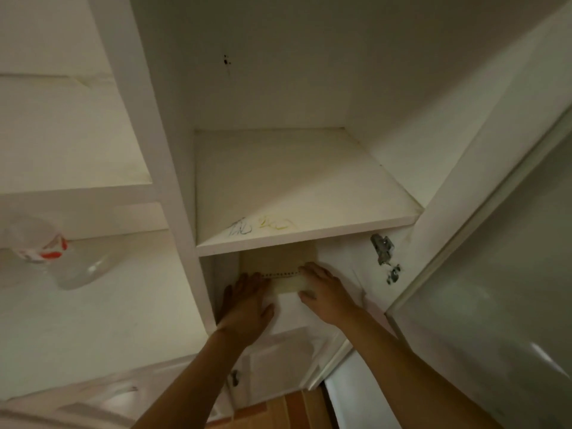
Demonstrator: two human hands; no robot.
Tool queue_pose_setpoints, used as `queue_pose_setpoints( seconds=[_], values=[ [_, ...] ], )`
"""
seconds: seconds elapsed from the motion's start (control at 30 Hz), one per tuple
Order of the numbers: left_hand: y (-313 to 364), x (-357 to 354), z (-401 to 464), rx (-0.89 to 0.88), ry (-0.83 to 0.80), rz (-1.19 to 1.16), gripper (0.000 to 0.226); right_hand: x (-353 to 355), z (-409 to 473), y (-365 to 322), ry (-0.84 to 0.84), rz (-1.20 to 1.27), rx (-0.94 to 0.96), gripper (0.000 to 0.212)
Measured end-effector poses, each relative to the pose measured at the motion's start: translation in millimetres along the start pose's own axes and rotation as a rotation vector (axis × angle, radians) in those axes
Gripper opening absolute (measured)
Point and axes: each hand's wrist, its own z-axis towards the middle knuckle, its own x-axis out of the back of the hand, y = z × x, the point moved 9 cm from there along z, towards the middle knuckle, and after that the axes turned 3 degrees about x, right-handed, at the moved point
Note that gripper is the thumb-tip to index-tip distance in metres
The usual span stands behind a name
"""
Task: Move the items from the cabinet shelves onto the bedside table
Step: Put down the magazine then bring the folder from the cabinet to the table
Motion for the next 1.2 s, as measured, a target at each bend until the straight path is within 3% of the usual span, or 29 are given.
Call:
queue_pose_setpoints(
  seconds=[0.37,0.7,0.97,1.2],
  values=[
    [16,-3,-46,0.008,0.072,-0.020,0.070,-11,-48,-5,0.100,0.021,0.043,0.057],
    [54,-8,-110,-0.007,0.166,-0.034,0.052,-8,-112,-3,0.175,0.109,0.006,0.055],
    [23,23,-62,0.129,0.126,-0.016,0.060,8,-86,6,0.102,0.228,-0.101,0.064],
    [18,6,-45,0.140,0.080,0.036,0.066,-6,-59,20,0.012,0.021,-0.170,0.071]
  ],
)
